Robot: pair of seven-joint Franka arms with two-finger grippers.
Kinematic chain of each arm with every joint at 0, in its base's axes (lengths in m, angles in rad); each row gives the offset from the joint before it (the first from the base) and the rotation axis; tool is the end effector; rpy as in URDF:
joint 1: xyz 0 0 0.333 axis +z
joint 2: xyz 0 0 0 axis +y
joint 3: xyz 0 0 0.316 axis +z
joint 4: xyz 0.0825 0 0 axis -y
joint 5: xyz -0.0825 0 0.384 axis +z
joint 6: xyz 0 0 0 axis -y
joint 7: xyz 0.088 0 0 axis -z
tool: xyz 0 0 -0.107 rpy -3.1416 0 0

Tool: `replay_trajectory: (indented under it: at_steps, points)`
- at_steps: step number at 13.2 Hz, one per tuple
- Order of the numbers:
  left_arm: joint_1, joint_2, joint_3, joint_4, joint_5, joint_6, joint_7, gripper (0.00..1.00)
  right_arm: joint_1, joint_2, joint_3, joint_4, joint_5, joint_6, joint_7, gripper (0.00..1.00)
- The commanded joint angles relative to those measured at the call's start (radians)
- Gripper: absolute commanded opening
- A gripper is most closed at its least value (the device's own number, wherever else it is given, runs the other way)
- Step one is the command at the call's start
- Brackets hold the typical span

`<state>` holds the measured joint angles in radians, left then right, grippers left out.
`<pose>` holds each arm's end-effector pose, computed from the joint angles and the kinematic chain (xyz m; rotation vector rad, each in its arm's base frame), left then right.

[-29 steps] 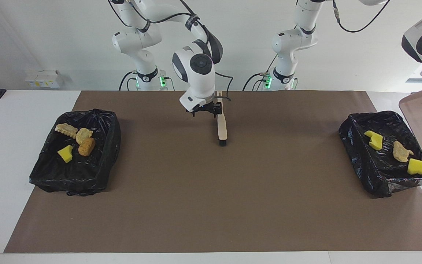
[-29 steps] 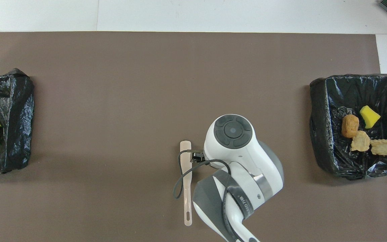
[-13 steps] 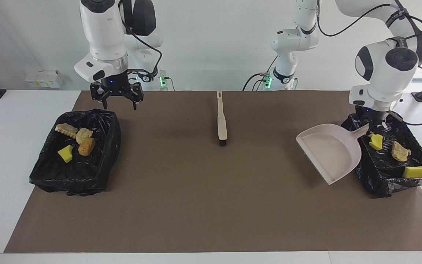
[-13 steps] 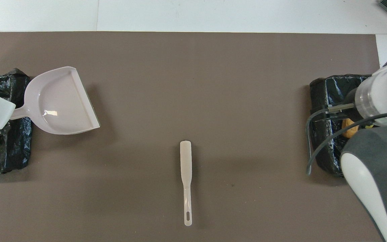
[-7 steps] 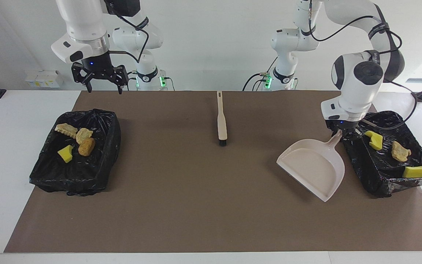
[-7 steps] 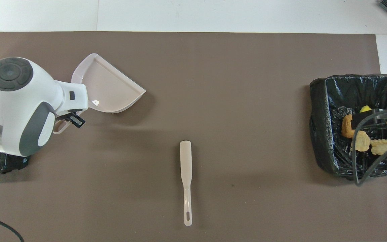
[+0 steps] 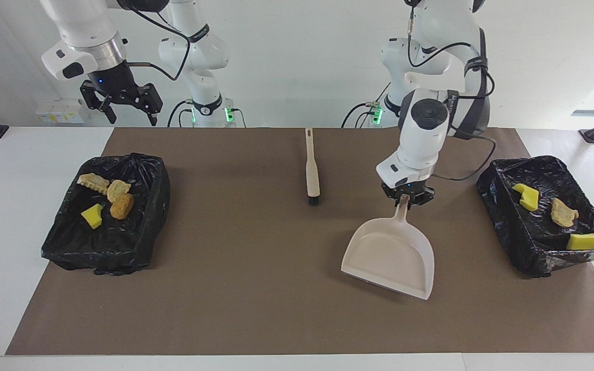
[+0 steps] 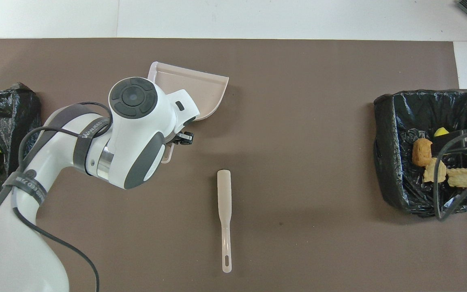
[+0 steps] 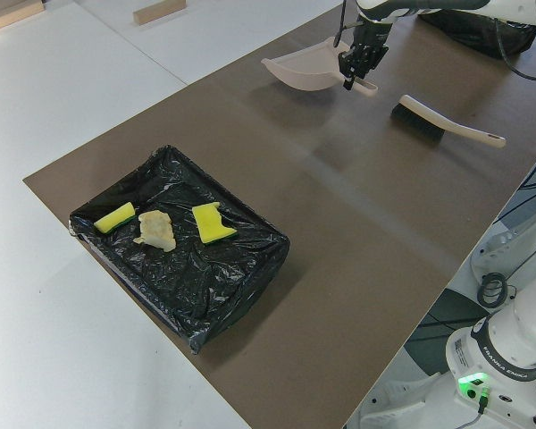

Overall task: Sweep and dump trash in bin
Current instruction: 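Carry the empty dustpan back to the table center with the left gripper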

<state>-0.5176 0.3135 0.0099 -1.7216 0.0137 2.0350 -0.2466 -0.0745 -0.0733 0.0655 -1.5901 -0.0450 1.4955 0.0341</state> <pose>0.5631 -0.3130 0.4030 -3.0994 0.4174 -0.0087 0.5238 -0.0084 0.6485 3.0906 -0.0715 -0.0322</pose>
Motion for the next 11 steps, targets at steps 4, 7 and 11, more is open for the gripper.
replay_trajectory:
  at_steps: [4, 7, 11]
  points:
    - [-0.165, 0.279, 0.027, 0.323, -0.043, -0.009, -0.339, 0.0, -0.019, 0.0, -0.012, -0.001, 0.027, 0.051, -0.016, 1.0]
    - [-0.165, 0.285, 0.03, 0.333, -0.02, -0.064, -0.341, 0.0, -0.025, -0.011, -0.026, -0.033, 0.027, 0.042, -0.016, 1.0]
    - [-0.141, 0.218, 0.036, 0.301, -0.017, -0.081, -0.338, 1.0, -0.024, -0.006, -0.024, -0.022, 0.025, 0.049, -0.016, 1.0]
